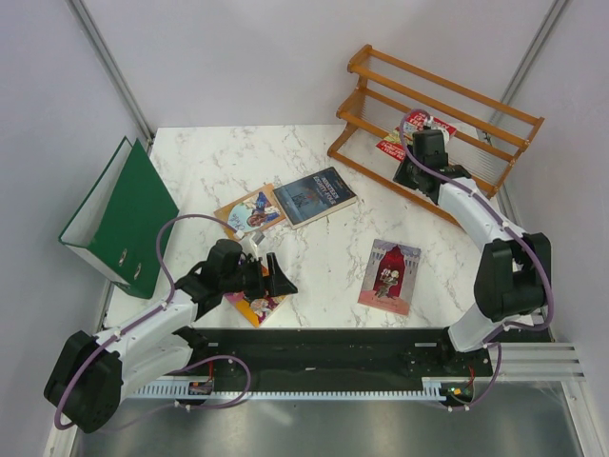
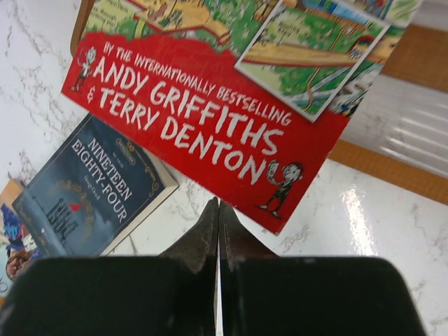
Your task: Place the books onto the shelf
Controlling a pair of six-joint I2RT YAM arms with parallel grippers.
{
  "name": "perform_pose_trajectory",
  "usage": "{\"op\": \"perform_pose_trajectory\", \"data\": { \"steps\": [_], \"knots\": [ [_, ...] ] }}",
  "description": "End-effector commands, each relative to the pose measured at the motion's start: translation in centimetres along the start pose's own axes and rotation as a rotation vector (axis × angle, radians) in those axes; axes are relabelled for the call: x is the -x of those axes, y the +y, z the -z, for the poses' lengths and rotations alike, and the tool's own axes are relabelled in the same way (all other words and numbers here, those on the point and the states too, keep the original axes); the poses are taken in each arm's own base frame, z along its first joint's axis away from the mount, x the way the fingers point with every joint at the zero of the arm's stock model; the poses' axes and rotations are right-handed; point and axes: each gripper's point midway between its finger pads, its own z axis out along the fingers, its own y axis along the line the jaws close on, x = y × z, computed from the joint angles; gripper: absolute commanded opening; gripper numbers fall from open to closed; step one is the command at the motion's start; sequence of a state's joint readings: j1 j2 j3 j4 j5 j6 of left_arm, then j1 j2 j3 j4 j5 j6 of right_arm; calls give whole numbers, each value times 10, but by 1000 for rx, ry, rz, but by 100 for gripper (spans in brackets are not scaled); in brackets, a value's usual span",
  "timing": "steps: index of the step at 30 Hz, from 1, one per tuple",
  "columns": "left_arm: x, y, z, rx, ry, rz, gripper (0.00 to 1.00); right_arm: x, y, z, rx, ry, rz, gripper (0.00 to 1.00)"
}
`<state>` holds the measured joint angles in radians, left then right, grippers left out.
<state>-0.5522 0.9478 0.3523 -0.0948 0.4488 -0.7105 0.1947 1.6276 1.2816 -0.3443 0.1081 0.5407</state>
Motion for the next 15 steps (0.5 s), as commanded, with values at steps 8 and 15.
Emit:
{"op": "perform_pose_trajectory", "data": {
  "steps": [8, 15],
  "knots": [
    [1, -8, 1, -38, -6, -5, 85, 38, -8, -12, -131, -104, 24, 0],
    [1, -8, 1, -37, -3, -7, 85, 39, -10, -16, -149, -109, 26, 0]
  ]
}}
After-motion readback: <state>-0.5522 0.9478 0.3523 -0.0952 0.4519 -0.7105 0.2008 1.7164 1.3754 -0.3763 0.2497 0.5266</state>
